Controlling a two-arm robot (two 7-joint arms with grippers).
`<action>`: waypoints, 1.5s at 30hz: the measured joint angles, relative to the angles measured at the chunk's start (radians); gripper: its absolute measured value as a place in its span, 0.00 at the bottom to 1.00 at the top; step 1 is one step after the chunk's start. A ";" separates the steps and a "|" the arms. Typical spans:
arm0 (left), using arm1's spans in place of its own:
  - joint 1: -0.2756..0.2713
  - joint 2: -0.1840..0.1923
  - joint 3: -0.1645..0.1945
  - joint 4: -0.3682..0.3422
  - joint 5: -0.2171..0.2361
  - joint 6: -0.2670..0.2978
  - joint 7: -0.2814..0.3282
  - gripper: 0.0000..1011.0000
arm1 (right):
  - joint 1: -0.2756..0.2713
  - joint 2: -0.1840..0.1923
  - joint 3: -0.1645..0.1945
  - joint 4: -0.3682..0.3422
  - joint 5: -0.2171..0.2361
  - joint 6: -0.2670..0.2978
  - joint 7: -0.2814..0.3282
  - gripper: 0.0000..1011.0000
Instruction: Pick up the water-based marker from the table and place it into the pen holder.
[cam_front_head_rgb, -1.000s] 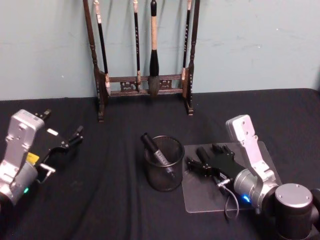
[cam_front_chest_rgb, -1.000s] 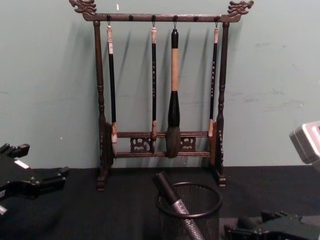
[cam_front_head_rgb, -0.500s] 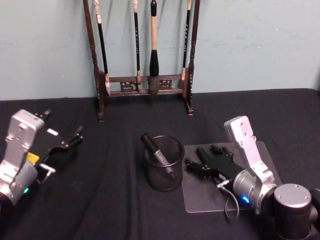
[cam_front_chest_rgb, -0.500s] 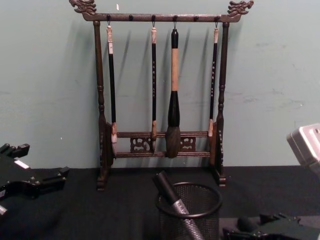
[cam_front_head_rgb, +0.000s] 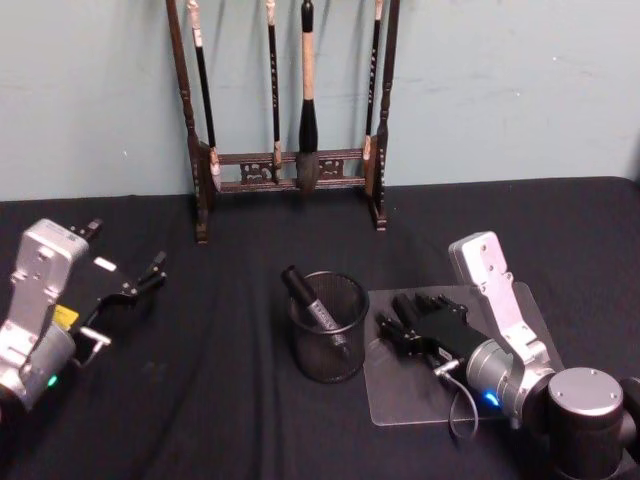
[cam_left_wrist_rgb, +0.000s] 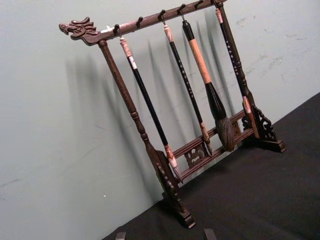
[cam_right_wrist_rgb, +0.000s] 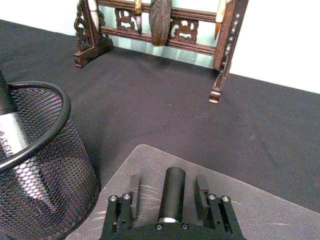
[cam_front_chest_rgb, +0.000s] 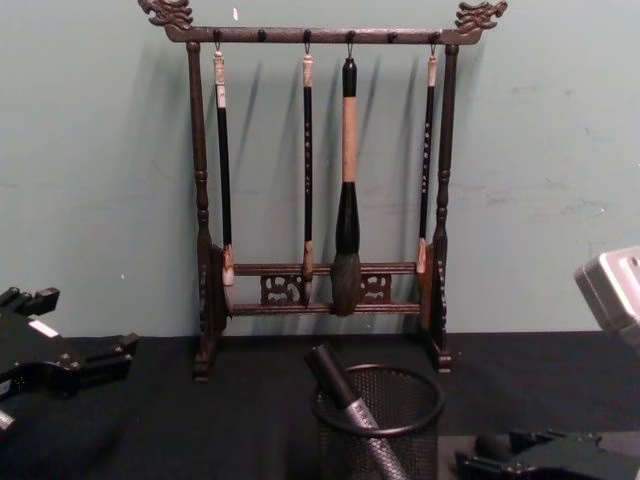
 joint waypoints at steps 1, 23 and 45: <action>0.000 0.000 0.000 0.000 0.000 0.000 0.000 1.00 | 0.000 0.000 0.000 0.000 0.000 0.000 0.000 0.67; 0.000 0.000 0.000 0.000 0.000 0.000 0.000 1.00 | 0.000 0.000 0.000 0.000 0.000 0.000 0.000 0.24; 0.000 0.000 0.000 0.000 0.000 0.000 0.000 1.00 | -0.019 0.019 0.008 -0.027 0.030 -0.091 0.027 0.24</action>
